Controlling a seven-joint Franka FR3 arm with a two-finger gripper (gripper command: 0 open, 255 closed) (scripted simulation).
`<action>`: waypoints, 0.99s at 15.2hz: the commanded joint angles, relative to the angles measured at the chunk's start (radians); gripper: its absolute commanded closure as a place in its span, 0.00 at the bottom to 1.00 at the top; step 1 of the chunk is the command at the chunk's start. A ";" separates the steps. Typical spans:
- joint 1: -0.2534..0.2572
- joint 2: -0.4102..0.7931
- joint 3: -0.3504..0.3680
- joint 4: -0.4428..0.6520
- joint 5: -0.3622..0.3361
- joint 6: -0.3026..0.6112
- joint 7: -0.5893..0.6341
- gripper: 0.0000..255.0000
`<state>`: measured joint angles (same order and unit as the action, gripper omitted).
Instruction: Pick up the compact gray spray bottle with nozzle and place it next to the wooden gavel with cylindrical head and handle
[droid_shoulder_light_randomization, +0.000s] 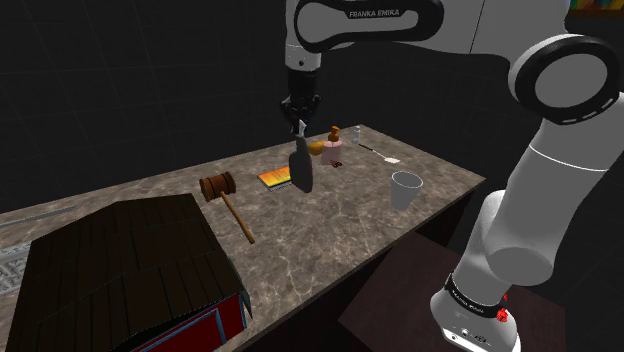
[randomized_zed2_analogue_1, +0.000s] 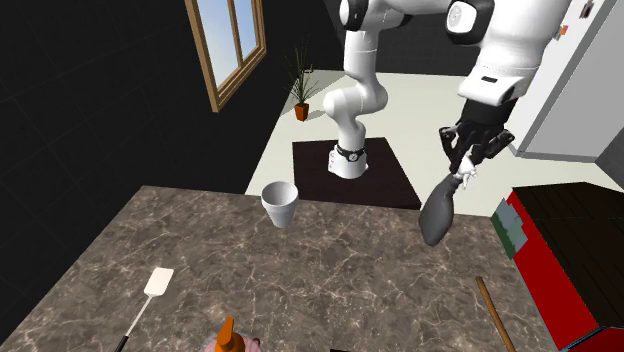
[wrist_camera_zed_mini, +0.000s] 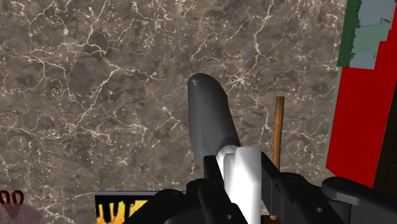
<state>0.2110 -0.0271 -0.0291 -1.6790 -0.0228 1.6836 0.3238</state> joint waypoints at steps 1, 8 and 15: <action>0.021 0.027 0.022 0.033 0.000 -0.007 0.044 1.00; 0.103 0.129 0.097 0.161 -0.011 -0.038 0.201 1.00; 0.197 0.288 0.157 0.376 -0.041 -0.100 0.349 1.00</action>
<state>0.3939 0.2322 0.1204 -1.3397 -0.0581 1.5929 0.6508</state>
